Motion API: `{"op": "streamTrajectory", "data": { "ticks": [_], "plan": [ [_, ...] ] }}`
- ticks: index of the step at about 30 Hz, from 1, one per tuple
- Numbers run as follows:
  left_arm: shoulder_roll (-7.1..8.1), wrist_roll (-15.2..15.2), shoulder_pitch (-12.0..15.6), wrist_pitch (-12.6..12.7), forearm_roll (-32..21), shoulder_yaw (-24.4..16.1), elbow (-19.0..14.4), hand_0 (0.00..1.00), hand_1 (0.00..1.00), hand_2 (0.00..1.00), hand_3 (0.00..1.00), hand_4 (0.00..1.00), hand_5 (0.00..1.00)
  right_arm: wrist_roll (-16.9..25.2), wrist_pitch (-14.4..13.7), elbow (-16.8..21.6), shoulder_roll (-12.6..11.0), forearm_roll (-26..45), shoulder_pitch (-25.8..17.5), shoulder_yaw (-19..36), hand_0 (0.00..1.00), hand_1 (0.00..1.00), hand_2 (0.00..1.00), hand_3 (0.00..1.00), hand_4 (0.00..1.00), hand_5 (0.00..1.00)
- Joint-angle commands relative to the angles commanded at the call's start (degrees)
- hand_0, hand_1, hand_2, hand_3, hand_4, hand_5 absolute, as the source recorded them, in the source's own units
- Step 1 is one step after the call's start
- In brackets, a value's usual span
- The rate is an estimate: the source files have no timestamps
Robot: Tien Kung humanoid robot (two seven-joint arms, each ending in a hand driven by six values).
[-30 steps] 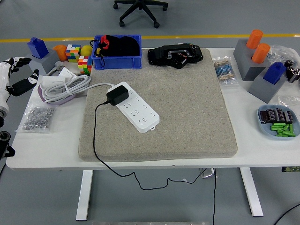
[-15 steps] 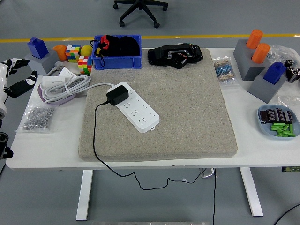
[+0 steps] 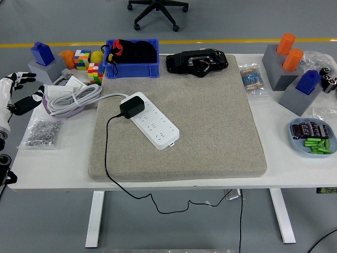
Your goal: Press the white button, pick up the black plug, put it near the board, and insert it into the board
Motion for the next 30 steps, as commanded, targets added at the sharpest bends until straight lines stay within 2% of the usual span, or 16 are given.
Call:
{"op": "streamTrajectory", "data": {
  "ticks": [4,15,30],
  "plan": [
    [-0.56,0.0,0.5,0.0,0.2,-0.9,-0.1,0.751,0.799,0.681,0.684,0.654,0.193,-0.1,0.0,-0.4,-0.2,-0.4,-0.3,1.5,0.642,0.580,0.618,0.547,0.645,0.308],
    [-1.80,-0.1,-1.0,0.1,-0.2,-1.4,-0.2,0.752,0.799,0.679,0.681,0.652,0.190,-0.1,-0.2,-0.7,-0.1,-1.5,0.6,4.8,0.642,0.579,0.614,0.548,0.645,0.309],
    [-2.32,0.1,-1.4,0.0,-0.1,-1.1,-0.5,0.751,0.798,0.677,0.677,0.651,0.185,-0.2,0.0,-0.6,0.5,-2.8,-0.9,7.6,0.643,0.580,0.606,0.548,0.644,0.309]
  ]
}}
